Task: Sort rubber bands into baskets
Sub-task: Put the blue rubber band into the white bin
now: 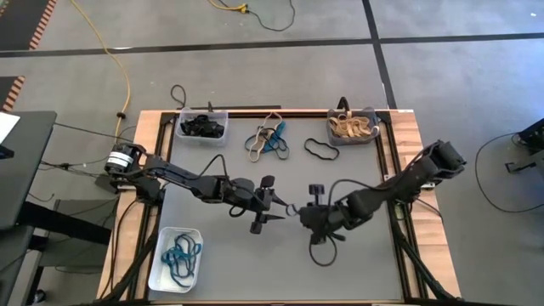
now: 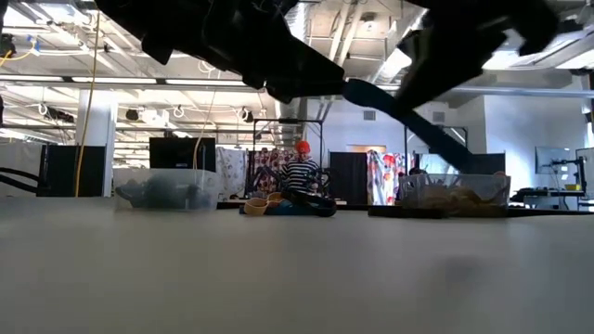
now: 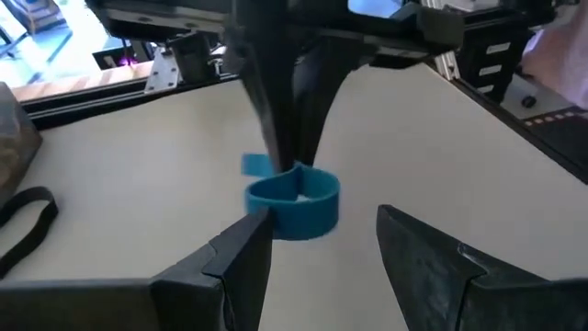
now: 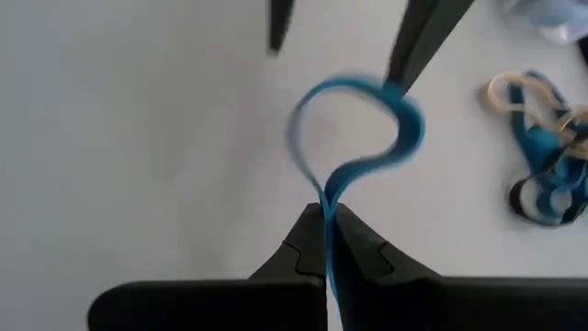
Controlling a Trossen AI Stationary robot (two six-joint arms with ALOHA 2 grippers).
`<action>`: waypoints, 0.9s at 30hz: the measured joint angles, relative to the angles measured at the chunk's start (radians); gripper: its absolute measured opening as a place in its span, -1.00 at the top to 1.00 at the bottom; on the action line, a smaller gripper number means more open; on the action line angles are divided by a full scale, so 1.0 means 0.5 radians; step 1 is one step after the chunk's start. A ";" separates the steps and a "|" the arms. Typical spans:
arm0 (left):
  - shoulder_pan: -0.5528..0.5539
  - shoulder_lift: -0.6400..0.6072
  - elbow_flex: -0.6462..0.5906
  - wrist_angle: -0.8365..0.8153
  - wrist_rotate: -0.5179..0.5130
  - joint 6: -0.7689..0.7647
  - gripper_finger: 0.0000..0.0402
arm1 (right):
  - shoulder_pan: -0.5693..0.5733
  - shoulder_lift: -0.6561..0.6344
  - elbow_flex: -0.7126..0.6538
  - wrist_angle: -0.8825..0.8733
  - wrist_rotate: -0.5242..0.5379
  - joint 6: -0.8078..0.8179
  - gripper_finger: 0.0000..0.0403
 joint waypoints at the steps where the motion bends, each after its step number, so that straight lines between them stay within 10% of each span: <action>1: 0.000 0.009 0.000 0.007 0.000 -0.011 0.07 | -0.022 0.000 0.000 0.032 -0.001 -0.036 0.86; 27: 0.009 0.221 -0.002 0.335 -0.243 -0.110 0.07 | -0.117 0.000 0.002 0.219 -0.030 -0.233 0.86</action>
